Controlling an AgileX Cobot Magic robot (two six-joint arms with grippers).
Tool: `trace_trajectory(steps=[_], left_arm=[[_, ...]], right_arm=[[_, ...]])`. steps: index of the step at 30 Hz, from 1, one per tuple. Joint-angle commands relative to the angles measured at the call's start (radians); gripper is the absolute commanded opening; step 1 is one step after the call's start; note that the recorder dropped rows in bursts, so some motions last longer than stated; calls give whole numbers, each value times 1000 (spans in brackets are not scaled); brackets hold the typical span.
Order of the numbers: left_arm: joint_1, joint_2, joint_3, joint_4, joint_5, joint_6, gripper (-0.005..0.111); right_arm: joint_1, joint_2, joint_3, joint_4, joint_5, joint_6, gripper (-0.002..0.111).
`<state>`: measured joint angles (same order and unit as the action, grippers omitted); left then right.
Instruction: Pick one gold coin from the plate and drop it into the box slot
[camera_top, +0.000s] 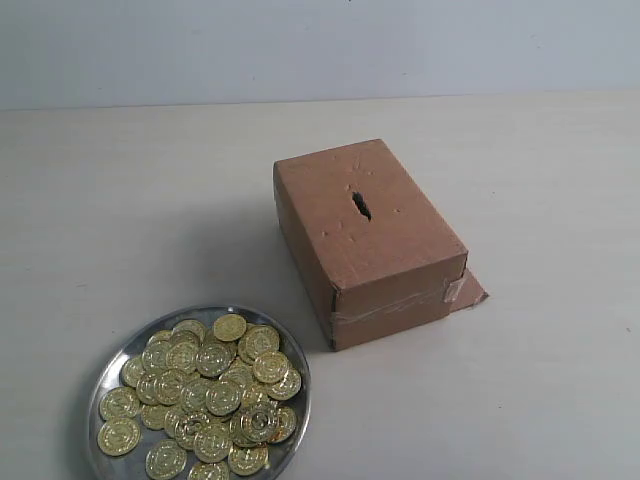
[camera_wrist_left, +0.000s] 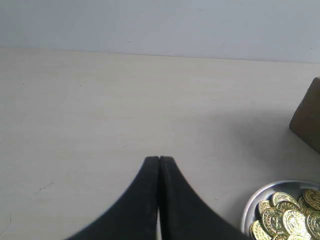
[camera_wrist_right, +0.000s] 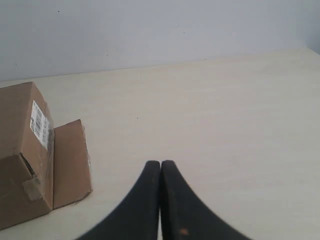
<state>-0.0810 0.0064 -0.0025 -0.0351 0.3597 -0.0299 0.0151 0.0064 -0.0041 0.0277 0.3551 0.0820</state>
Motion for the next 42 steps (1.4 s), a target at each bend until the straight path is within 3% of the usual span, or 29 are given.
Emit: trace_trajectory(steps=[1,11,13,16,18,35,39,42], left_arm=[[2,-6,3,6,-6,-1,0],[2,-6,3,-18,-54,-16,0],[2,-6,3,-128,-130,-78,0],[2,-6,3,-437,-243,-195,0],[2,-6,3,-517,-277,-191,0],[2,-6,3,-521,-273,-187,0],[-17,-6,-69,-522,-158,-29,0],[-72,42,-249,-546,-51,242,0]], right_arm=[[-3,-6,4,0,-6,-1,0],[-3,-6,4,-85,-37,-31,0],[-3,-6,4,-45,-97,-2,0],[-3,-6,4,167,-221,127,0],[-3,-6,4,277,-268,158,0],[-3,-6,3,339,-325,245,0],[-3,-6,-185,333,-125,204,0],[-3,134,-443,338,94,-12,0]])
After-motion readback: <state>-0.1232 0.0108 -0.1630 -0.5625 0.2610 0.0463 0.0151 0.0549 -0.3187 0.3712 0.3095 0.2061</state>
